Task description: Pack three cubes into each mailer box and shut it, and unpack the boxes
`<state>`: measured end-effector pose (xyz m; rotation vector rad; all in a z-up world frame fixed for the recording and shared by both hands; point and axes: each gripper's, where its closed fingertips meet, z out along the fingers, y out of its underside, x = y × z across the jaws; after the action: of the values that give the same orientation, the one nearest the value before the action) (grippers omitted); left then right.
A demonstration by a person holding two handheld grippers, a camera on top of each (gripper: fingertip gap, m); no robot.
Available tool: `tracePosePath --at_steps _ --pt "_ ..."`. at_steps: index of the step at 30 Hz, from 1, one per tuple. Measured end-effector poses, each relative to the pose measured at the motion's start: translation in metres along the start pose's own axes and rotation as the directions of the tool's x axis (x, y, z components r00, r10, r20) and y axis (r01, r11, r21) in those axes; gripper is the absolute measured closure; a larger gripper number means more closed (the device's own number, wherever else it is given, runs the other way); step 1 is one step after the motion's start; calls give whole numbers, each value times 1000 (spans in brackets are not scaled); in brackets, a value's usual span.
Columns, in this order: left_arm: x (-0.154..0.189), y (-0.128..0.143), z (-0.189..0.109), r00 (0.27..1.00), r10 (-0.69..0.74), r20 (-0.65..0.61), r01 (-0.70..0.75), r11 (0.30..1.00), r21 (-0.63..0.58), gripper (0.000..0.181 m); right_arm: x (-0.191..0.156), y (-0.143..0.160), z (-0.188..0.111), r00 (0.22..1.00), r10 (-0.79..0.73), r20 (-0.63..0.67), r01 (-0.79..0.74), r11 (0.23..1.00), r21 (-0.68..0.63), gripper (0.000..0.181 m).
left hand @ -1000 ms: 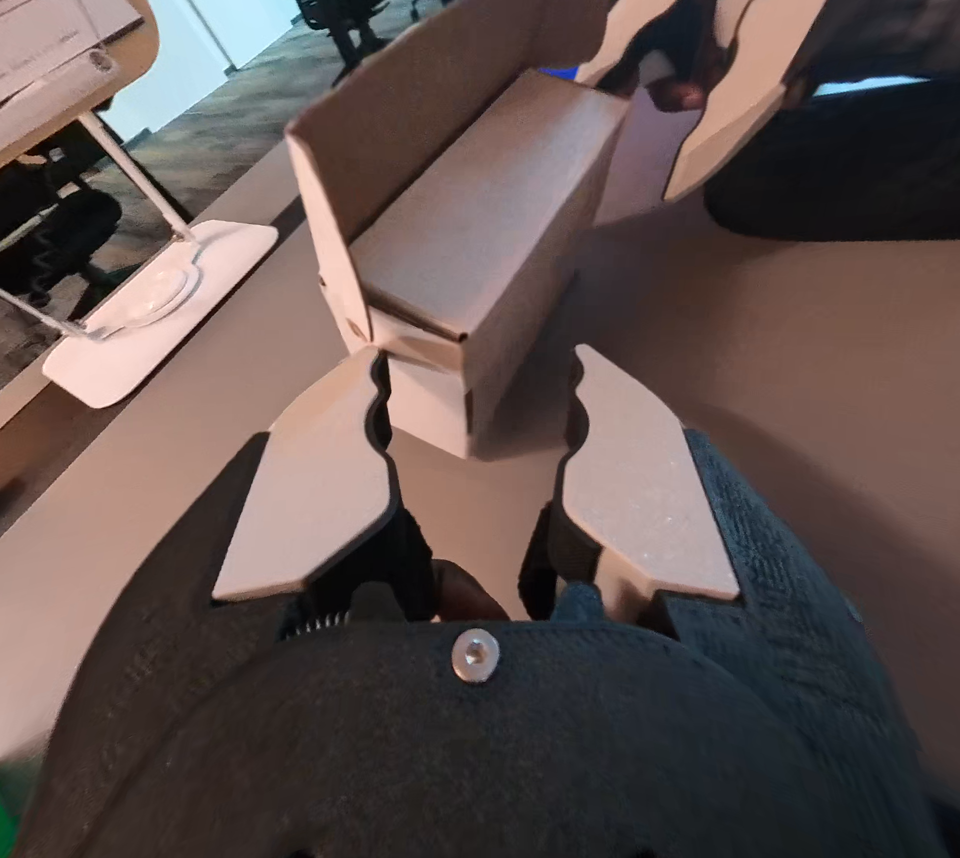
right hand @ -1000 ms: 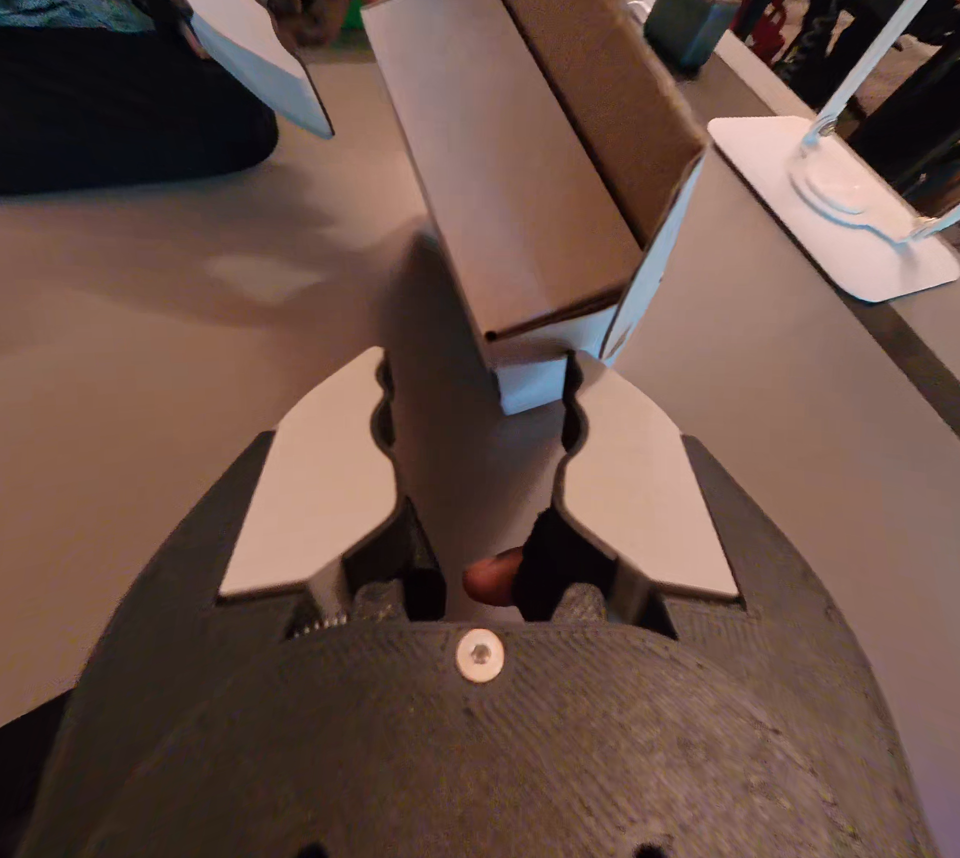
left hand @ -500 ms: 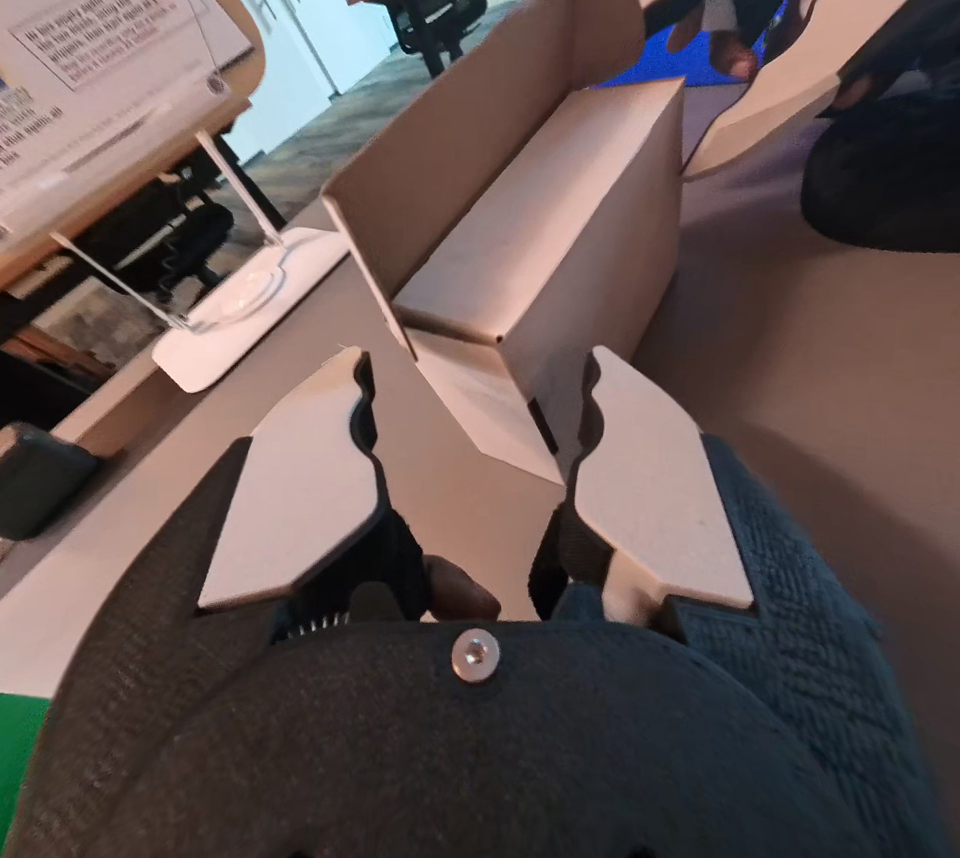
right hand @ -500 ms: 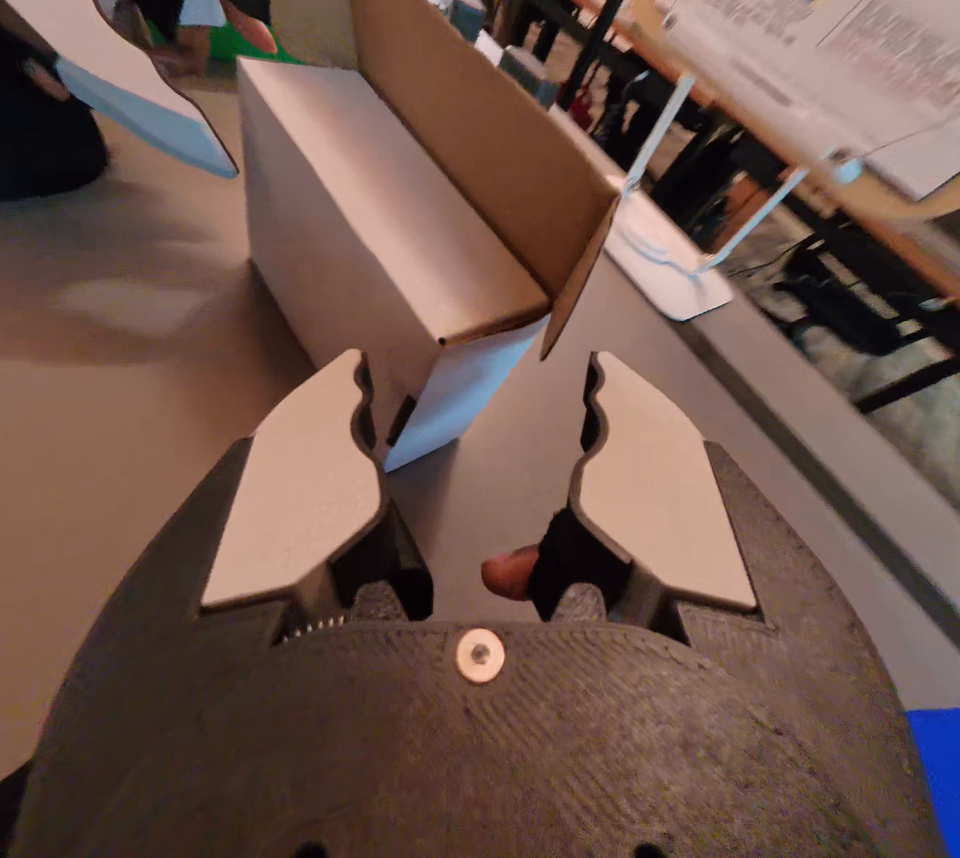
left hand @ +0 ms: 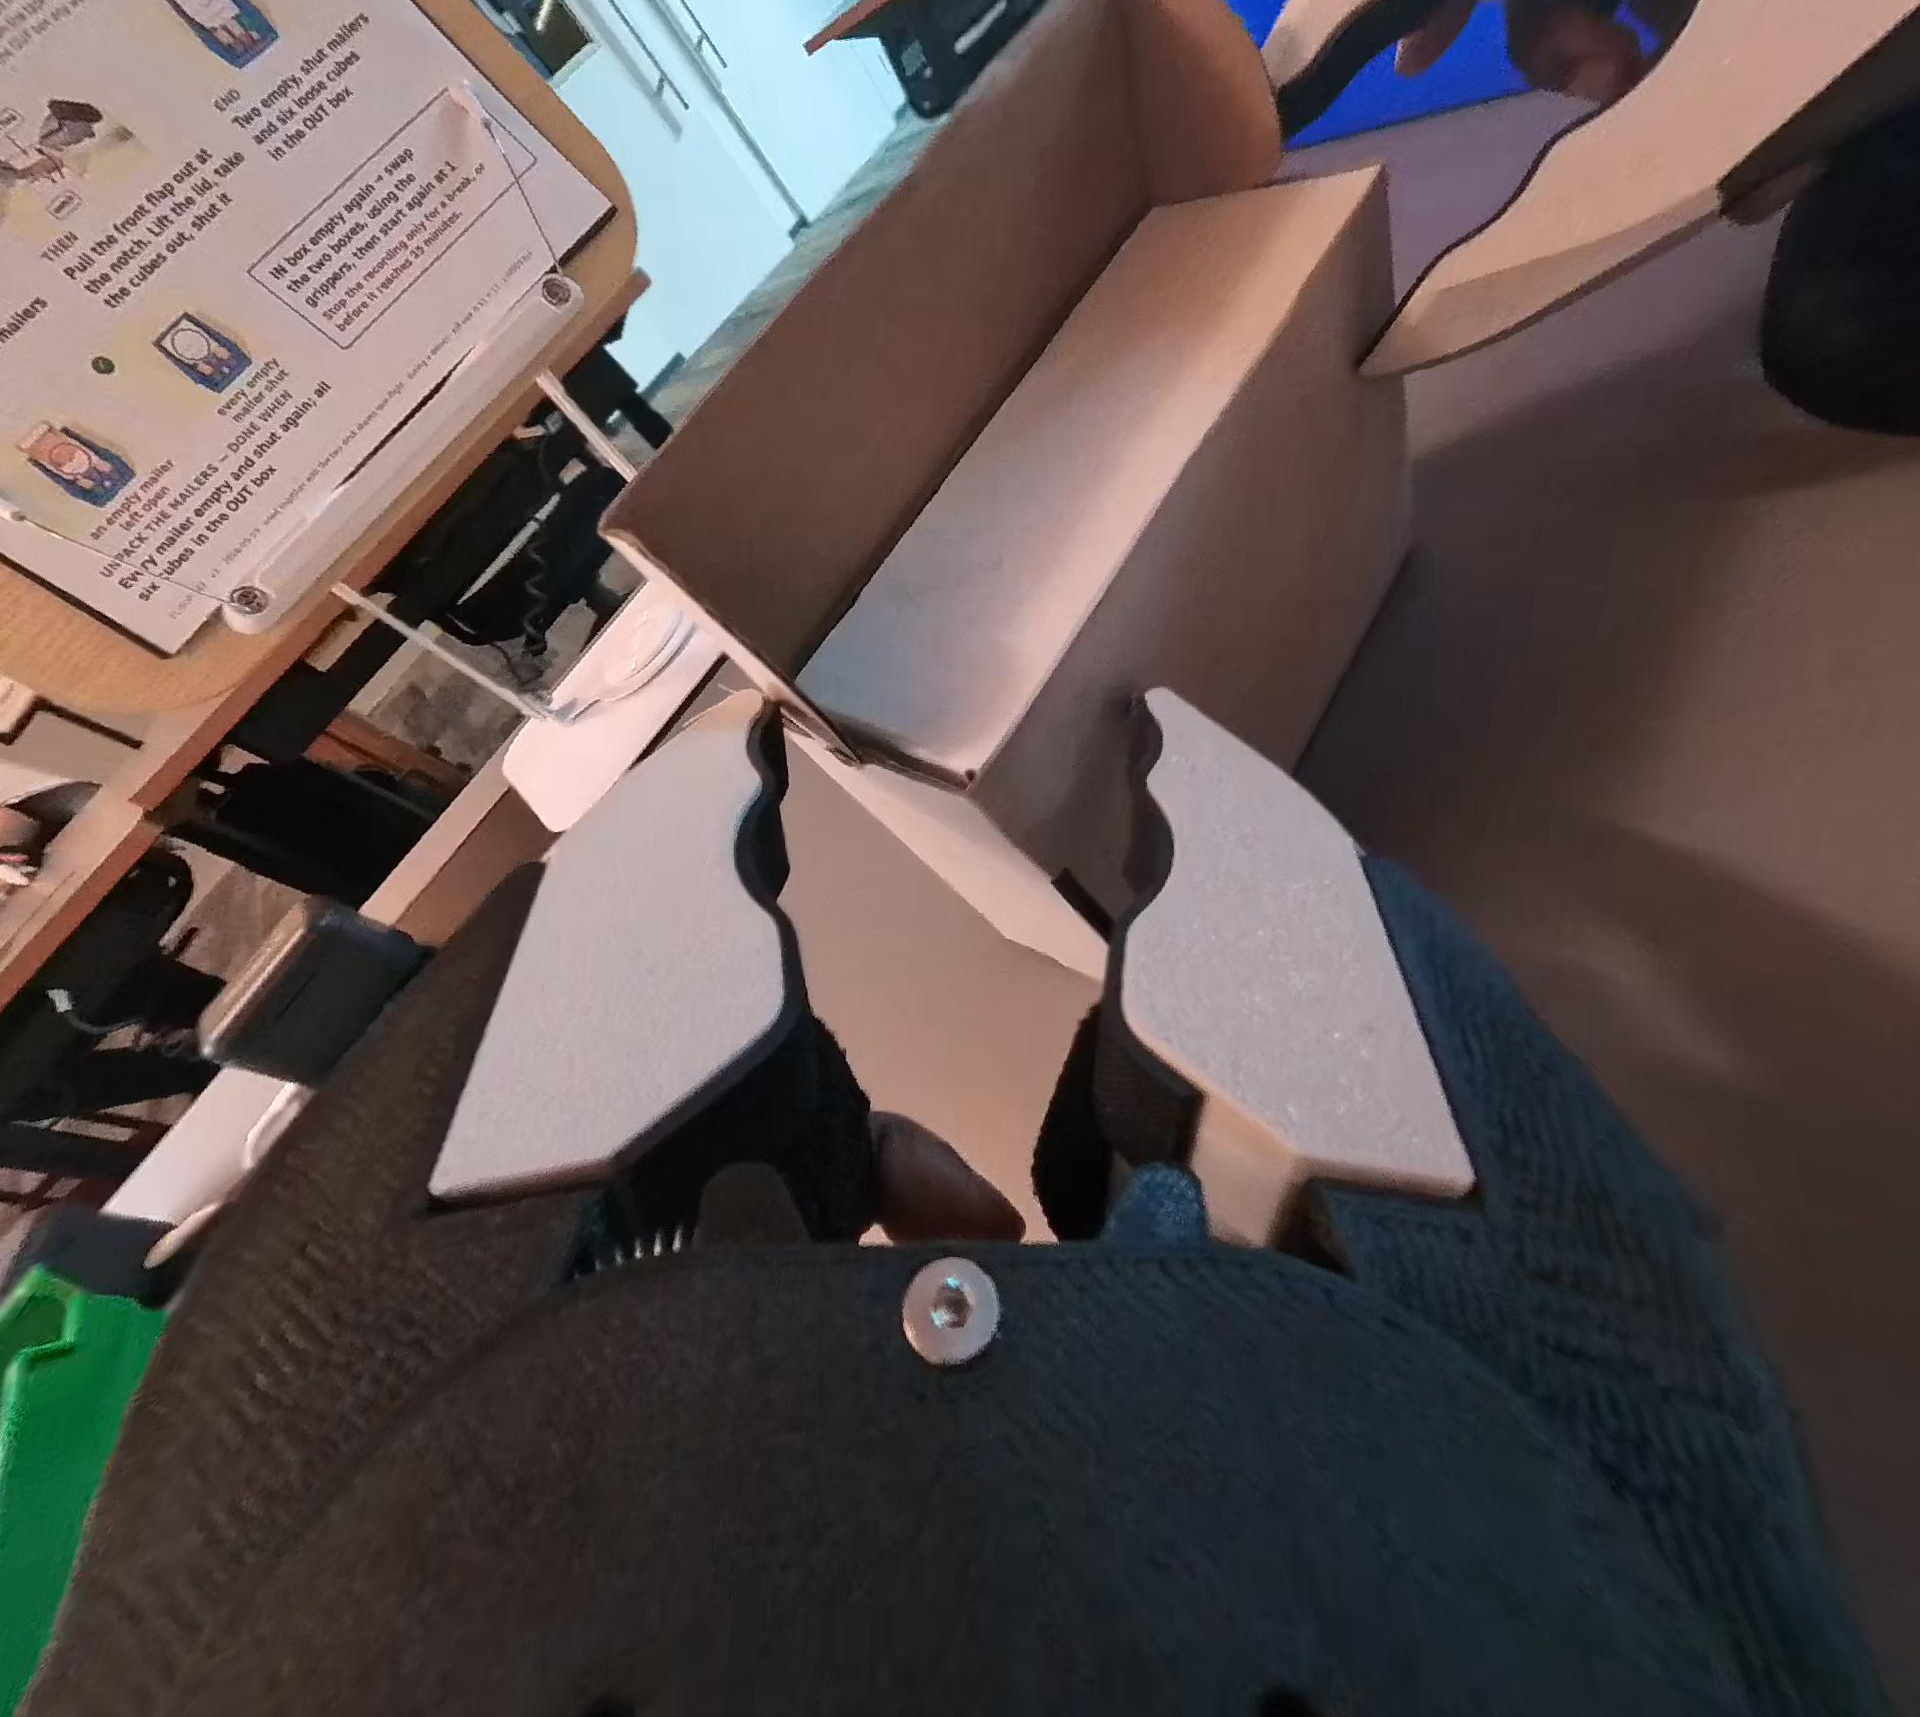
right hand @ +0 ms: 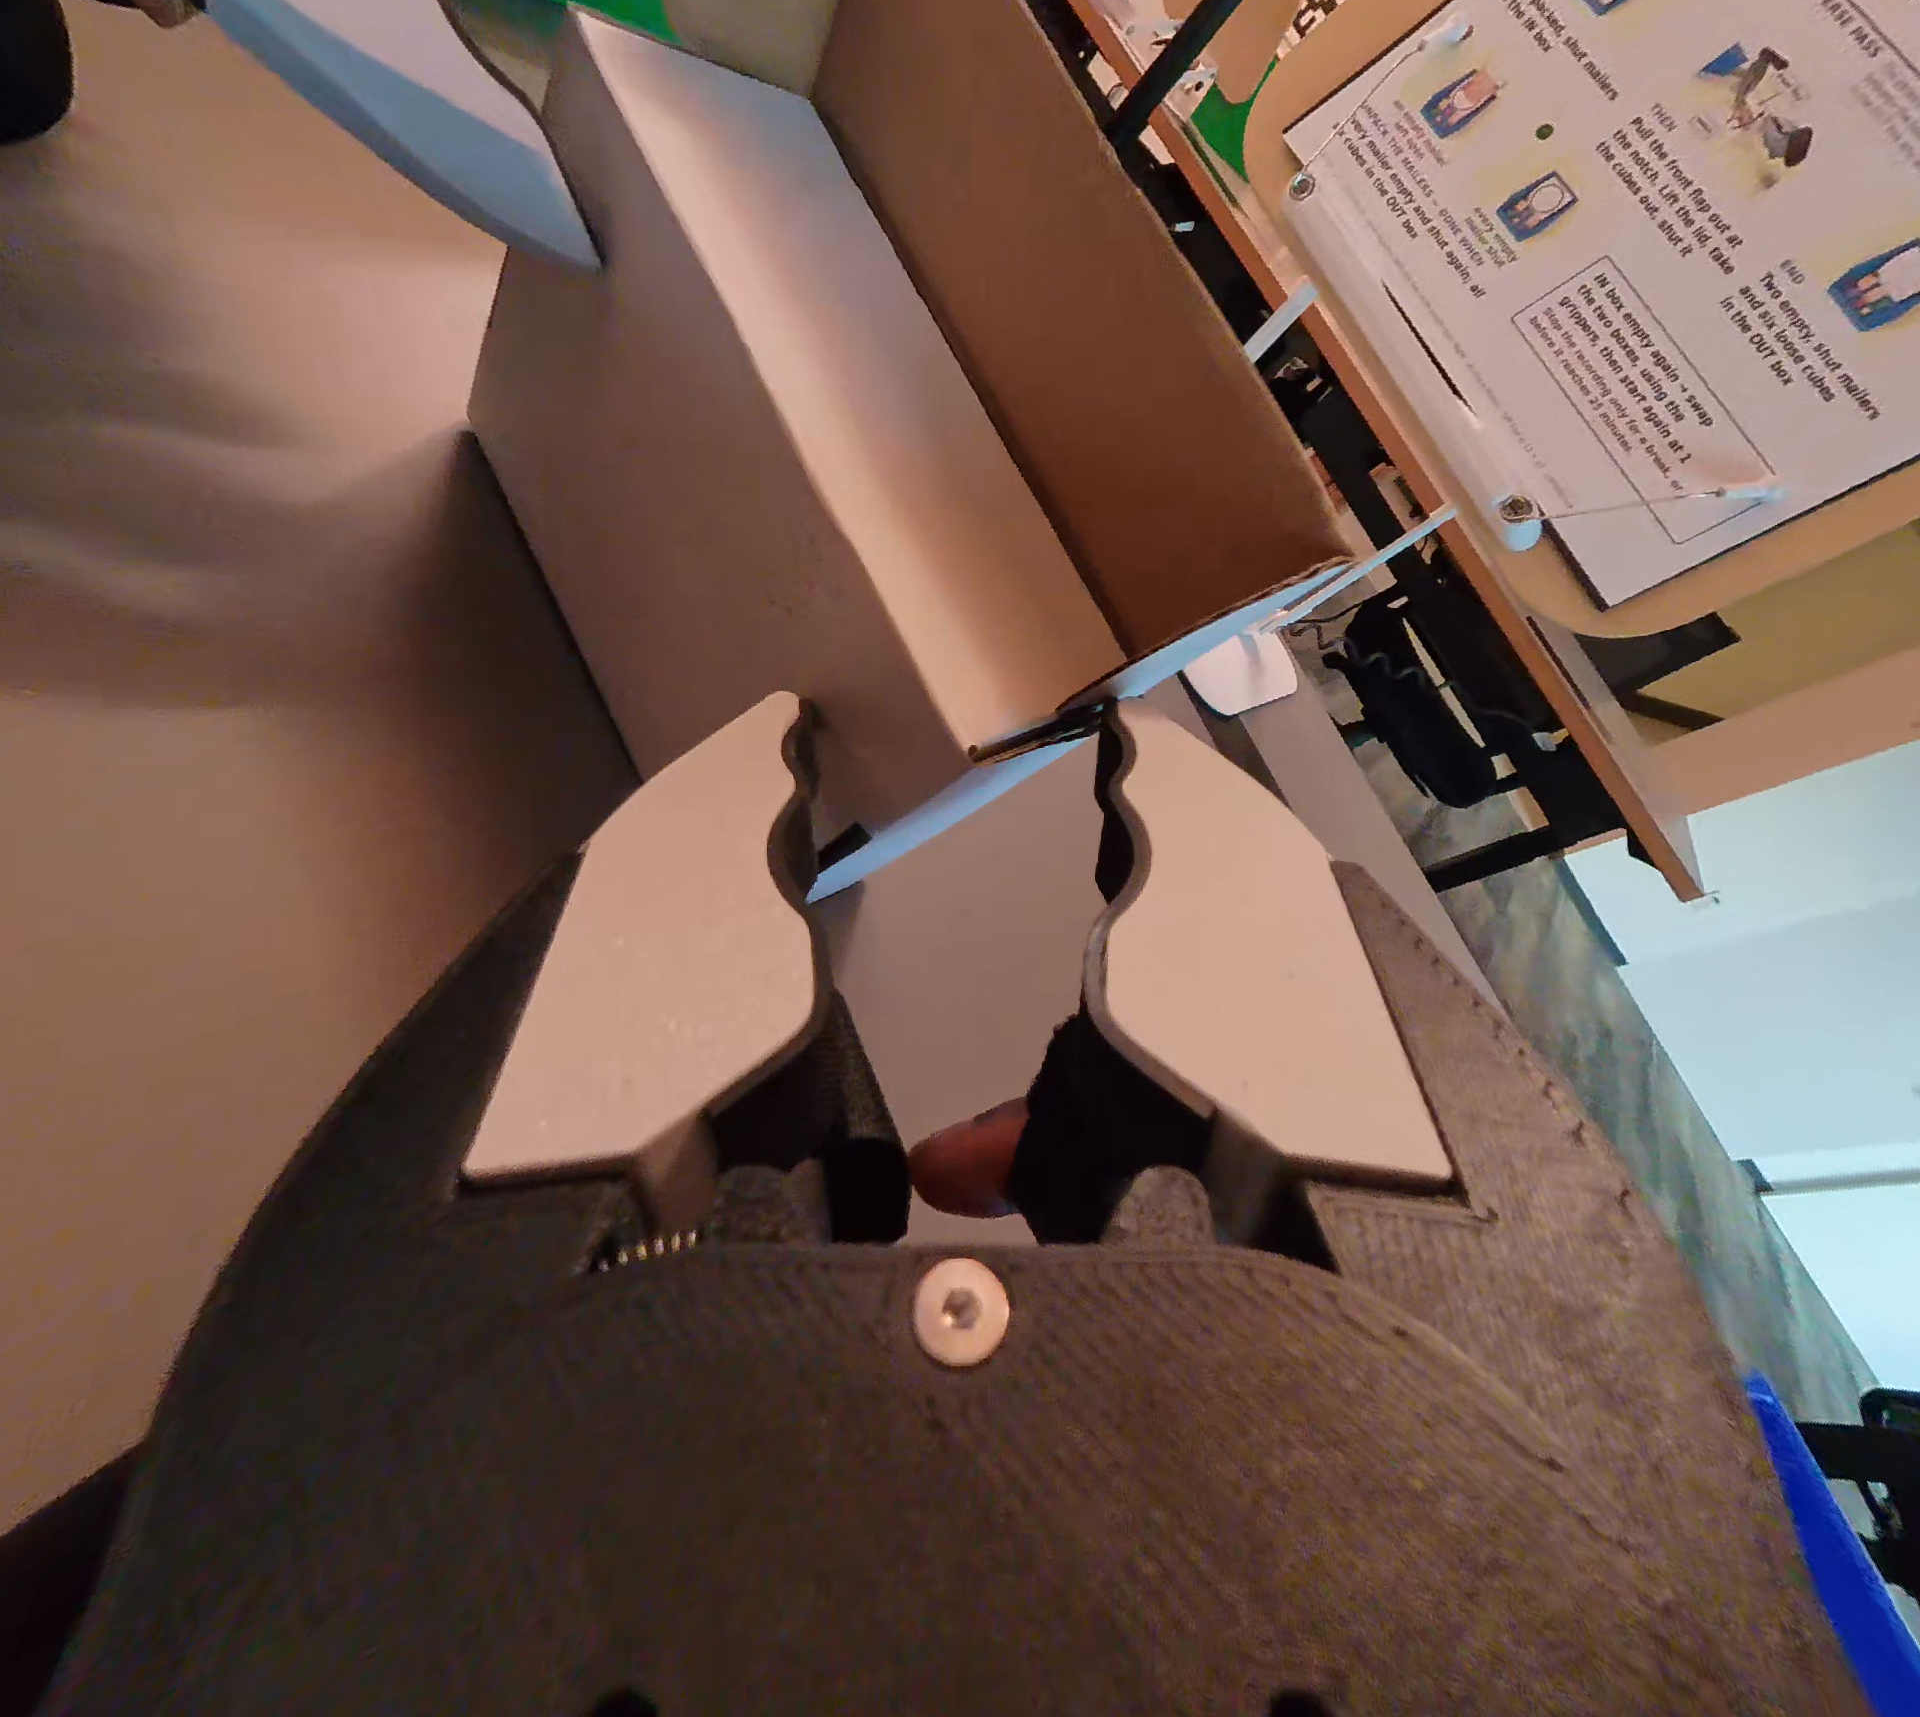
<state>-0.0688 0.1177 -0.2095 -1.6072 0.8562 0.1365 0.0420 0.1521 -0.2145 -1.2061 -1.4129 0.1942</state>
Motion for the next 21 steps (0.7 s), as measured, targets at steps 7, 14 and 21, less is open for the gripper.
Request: tracePosePath --at_steps 7,14,21 --pt "3 -9 -2 993 -100 -71 102 994 31 117 2 2 -1 1000 12 4 -12 1000 -11 130" --pt "-4 -11 -2 897 -397 -192 414 909 53 124 1 2 2 1000 20 11 -20 999 -26 130" --pt "-3 0 6 990 -137 -33 137 991 -1 122 3 3 5 999 45 13 -44 998 -34 129"
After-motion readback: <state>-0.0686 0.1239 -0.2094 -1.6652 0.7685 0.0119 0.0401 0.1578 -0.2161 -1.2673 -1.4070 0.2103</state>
